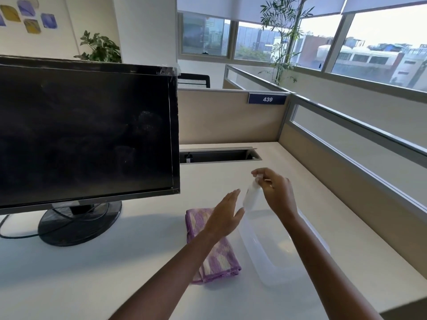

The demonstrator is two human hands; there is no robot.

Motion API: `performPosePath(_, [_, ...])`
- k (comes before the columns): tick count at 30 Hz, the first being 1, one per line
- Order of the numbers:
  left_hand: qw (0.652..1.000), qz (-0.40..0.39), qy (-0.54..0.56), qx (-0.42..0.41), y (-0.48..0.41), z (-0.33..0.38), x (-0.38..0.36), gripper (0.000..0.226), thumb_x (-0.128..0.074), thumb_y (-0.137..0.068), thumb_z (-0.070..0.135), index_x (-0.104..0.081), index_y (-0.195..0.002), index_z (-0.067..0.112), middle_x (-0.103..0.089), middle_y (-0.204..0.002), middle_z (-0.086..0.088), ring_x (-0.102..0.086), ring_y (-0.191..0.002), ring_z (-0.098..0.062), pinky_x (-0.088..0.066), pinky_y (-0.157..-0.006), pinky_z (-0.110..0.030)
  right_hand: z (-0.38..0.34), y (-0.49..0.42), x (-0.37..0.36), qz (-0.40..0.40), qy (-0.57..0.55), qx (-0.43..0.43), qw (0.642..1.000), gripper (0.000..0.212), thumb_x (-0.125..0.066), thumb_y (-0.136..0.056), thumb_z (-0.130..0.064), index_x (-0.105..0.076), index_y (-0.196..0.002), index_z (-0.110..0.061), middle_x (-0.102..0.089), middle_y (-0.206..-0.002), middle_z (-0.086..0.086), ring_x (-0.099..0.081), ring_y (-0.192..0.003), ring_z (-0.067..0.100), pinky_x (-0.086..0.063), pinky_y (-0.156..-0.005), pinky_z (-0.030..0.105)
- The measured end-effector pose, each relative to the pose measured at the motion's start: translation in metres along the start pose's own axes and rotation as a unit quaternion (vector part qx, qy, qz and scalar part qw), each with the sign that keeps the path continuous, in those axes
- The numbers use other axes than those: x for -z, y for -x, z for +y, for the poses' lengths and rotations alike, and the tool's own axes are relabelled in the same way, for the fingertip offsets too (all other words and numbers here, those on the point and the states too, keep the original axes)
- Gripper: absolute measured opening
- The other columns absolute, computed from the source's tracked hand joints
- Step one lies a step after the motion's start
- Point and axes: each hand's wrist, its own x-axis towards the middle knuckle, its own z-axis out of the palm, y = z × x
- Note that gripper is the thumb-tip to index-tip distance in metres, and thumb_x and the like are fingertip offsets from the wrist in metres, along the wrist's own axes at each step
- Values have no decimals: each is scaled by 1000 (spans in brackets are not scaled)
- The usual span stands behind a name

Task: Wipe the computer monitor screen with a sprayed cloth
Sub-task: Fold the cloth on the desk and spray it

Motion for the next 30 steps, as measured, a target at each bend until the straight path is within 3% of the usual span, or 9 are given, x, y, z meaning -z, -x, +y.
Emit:
performPosePath(4, [998, 30, 52, 3, 1, 4, 2, 54, -46, -94, 26, -25, -142, 13, -35, -148, -6, -37, -134, -21, -33, -108, -30, -23, -5, 16, -21, -121, 10, 992, 20, -54, -88, 3, -67, -96, -10, -69, -94, 4, -64, -83, 13, -50, -74, 10])
performPosePath(7, [994, 54, 99, 2, 6, 4, 5, 47, -50, -92, 28, -33, -134, 15, -51, -131, -8, -51, -111, -20, -46, -92, -28, -35, -6, 19, -41, -207, 25, 977, 23, -53, -88, 4, -64, -95, -15, -67, -94, 1, -64, -85, 4, -49, -74, 7])
performPosePath(10, [989, 98, 111, -4, 12, 2, 8, 41, -54, -90, 28, -41, -126, 12, -57, -120, -8, -52, -91, -14, -48, -75, -20, -41, -5, 9, -26, -261, 5, 965, 23, -51, -90, 3, -63, -99, -14, -67, -98, 1, -65, -86, 2, -49, -75, 8])
performPosePath(14, [976, 140, 166, 17, 21, 3, 5, 39, -55, -90, 26, -42, -123, 9, -56, -120, -9, -57, -103, -19, -53, -81, -23, -39, 4, -20, 27, -199, -21, 979, 26, -46, -95, -11, -55, -120, -14, -61, -107, -3, -61, -92, 11, -47, -71, 1])
performPosePath(17, [965, 153, 210, 29, 28, 1, 1, 39, -54, -91, 26, -44, -123, 7, -61, -113, -10, -60, -94, -17, -53, -73, -15, -38, 18, -46, -16, -167, -28, 985, 47, -47, -95, -18, -29, -137, -26, -56, -106, 0, -60, -79, 10, -48, -59, 3])
performPosePath(19, [961, 153, 229, 26, 33, -2, 0, 34, -52, -92, 24, -46, -121, 6, -65, -106, -12, -64, -87, -19, -55, -70, -19, -35, 26, -59, -33, -170, -30, 984, 63, -55, -91, -16, -16, -136, -36, -59, -100, 6, -59, -72, 6, -47, -59, 2])
performPosePath(22, [958, 151, 242, 31, 42, -12, -4, 32, -48, -94, 20, -46, -122, 4, -65, -105, -13, -66, -93, -23, -57, -77, -31, -30, 37, -75, -40, -151, -26, 987, 74, -62, -86, -10, -14, -130, -45, -59, -98, 7, -61, -68, 10, -51, -62, 8])
performPosePath(26, [964, 94, 244, 49, 51, -25, -1, 32, -46, -95, 20, -44, -123, 5, -65, -100, -15, -64, -83, -20, -54, -70, -26, -24, 47, -93, -60, -119, -55, 990, 73, -58, -88, -9, -11, -135, -39, -55, -111, 13, -61, -66, 20, -54, -63, 24])
performPosePath(30, [988, -28, 138, 59, 54, -42, 17, 35, -45, -95, 32, -48, -122, 11, -65, -110, -9, -62, -88, -16, -49, -75, -21, -12, 52, -104, -81, -101, -86, 988, 68, -54, -91, -9, -12, -143, -22, -53, -124, 22, -60, -64, 18, -53, -61, 21])
